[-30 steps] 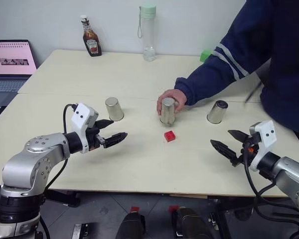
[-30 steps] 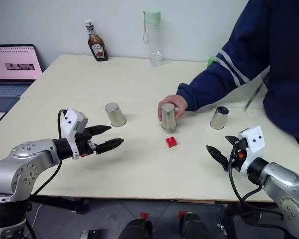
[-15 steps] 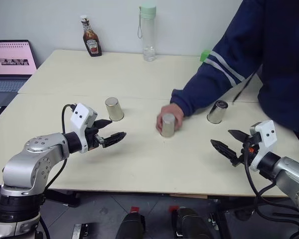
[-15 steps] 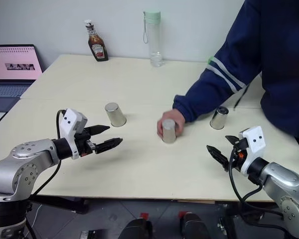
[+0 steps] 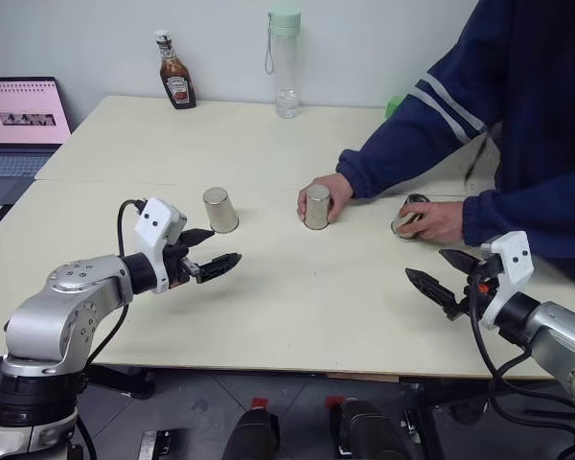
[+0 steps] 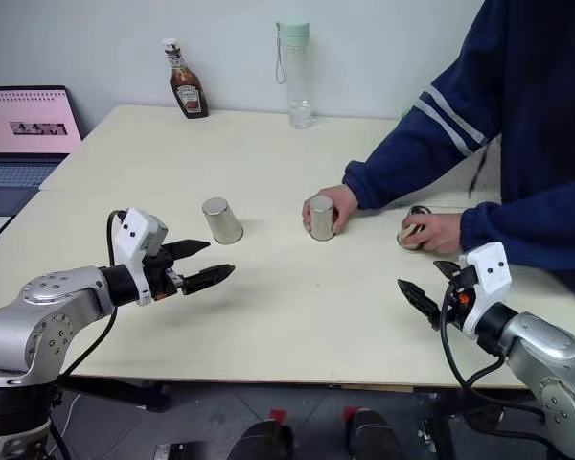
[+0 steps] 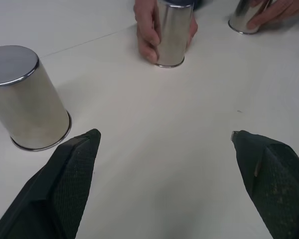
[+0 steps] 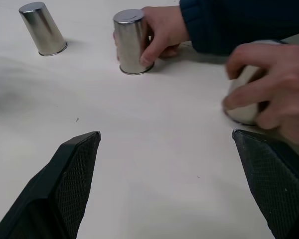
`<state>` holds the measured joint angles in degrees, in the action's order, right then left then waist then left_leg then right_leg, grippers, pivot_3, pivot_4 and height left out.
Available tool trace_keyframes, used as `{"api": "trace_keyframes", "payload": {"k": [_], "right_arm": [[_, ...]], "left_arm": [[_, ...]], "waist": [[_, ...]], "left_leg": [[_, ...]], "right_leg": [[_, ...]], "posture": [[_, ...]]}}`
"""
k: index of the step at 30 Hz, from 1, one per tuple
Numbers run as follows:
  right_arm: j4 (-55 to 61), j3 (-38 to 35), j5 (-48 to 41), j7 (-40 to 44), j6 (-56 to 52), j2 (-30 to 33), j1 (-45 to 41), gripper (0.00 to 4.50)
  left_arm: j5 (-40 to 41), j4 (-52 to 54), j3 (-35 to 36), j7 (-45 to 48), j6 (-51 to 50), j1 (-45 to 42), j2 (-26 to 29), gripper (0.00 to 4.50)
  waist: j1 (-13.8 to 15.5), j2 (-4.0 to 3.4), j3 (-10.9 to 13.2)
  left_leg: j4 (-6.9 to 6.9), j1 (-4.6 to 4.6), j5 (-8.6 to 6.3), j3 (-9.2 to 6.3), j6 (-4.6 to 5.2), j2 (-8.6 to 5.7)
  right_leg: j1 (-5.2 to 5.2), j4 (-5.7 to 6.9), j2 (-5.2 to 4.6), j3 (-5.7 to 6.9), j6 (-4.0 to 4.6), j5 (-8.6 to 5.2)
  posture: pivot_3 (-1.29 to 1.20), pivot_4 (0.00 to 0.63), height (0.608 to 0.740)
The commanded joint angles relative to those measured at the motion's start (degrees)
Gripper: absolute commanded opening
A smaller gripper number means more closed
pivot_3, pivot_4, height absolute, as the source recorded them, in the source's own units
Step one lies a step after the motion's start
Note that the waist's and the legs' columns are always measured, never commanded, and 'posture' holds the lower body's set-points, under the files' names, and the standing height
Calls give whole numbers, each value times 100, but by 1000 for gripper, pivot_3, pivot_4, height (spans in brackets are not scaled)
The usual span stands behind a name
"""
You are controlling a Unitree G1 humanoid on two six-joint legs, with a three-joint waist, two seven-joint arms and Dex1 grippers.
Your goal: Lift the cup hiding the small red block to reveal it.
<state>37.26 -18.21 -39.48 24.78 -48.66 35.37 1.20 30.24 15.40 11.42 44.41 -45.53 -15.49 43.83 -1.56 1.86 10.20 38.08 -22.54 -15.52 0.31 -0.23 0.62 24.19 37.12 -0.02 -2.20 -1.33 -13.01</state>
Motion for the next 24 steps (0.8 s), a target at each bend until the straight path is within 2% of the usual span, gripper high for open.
{"api": "trace_keyframes", "payload": {"k": [1,24], "right_arm": [[46,-85,-14,-20,122,27,-93,4500],[58,7,3,-72,184,9,-145,4500]], "left_arm": [[-25,87,-13,-7,144,-122,38,4474],[22,139,-103,70,156,-152,65,4474]], "waist": [[0,0,0],[0,0,-1]], "left_leg": [[0,0,0,0,0,0],[1,3,0,1,0,0]], "right_leg": [[0,0,0,0,0,0],[-2,2,0,-2,0,0]], "posture": [[0,150,740],[0,150,740]]}}
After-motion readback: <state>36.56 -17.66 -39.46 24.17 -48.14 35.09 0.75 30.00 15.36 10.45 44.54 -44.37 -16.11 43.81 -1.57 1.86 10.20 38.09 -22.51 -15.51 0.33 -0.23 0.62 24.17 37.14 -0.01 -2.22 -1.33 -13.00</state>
